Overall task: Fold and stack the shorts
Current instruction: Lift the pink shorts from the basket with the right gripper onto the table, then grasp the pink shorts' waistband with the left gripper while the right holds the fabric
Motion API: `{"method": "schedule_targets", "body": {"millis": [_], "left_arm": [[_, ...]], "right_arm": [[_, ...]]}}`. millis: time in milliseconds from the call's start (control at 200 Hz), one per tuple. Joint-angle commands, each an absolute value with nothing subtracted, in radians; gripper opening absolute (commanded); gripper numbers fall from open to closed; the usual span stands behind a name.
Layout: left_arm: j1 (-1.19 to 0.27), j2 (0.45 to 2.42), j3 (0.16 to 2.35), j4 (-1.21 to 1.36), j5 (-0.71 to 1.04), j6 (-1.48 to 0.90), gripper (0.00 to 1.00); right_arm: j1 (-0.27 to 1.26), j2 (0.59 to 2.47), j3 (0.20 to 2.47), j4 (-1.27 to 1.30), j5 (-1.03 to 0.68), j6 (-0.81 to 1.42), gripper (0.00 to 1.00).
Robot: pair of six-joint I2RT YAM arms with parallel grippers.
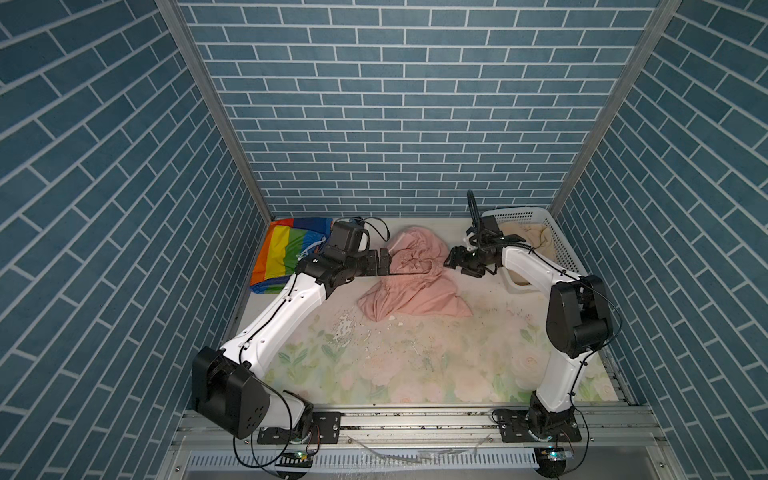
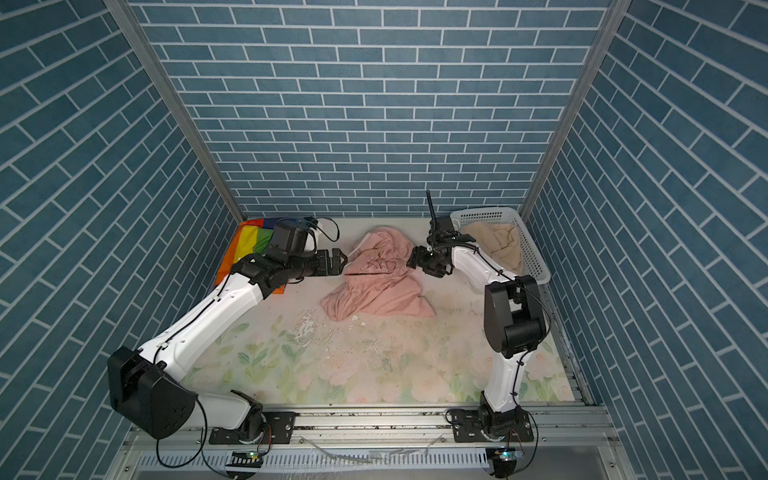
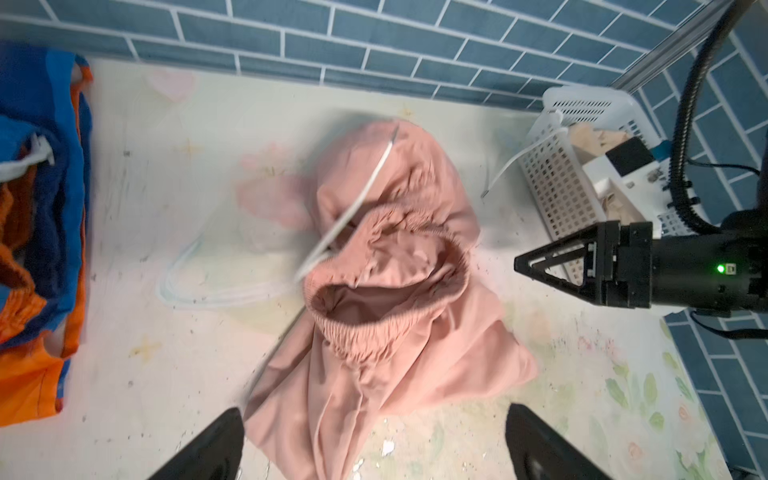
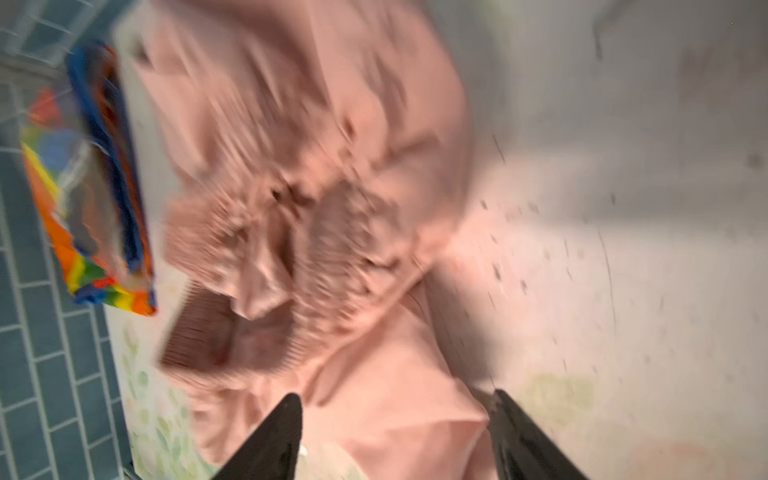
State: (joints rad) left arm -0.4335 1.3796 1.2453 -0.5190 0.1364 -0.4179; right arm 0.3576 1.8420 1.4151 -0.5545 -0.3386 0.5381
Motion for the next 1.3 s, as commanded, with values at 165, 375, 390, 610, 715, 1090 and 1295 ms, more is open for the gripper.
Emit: {"method": "schedule_targets", "body": {"millis": [165,375,390,610,715,1090,1295], "left_arm": [[-0.39,1.35,1.127,-0.438,0.279,-0.498,1.0],[-0.387,1.41,1.104,-0.379,0.356,-0.574,1.0],[-0.388,1.415,1.108,-0.382,0.352,-0.575,0.99],[-0.398,1.557,1.213,-0.48,0.177,-0.491,1.0],[-0.432,1.62,1.237,-0.541,0.054,-0.415,1.0],[-0.545,1.773,1.316,-0.532,-0.048,-0.339,1.0],[-0.552,1.862,1.358,-0.537,-0.106,-0.321,0.95]], "right_arm": [[0.428,1.611,1.278,-0.486,-0.269,0.456,0.91],[0.503,1.728,1.333,-0.46,-0.253,0.449,0.93],[0.508,1.74,1.344,-0.46,-0.252,0.448,0.94],[0.528,1.826,1.344,-0.373,-0.277,0.502,0.94],[0.529,1.777,1.265,-0.333,-0.269,0.522,0.95],[0.507,1.512,0.997,-0.348,-0.203,0.512,0.98],[0.475,1.477,0.886,-0.32,-0.219,0.518,0.98]]}}
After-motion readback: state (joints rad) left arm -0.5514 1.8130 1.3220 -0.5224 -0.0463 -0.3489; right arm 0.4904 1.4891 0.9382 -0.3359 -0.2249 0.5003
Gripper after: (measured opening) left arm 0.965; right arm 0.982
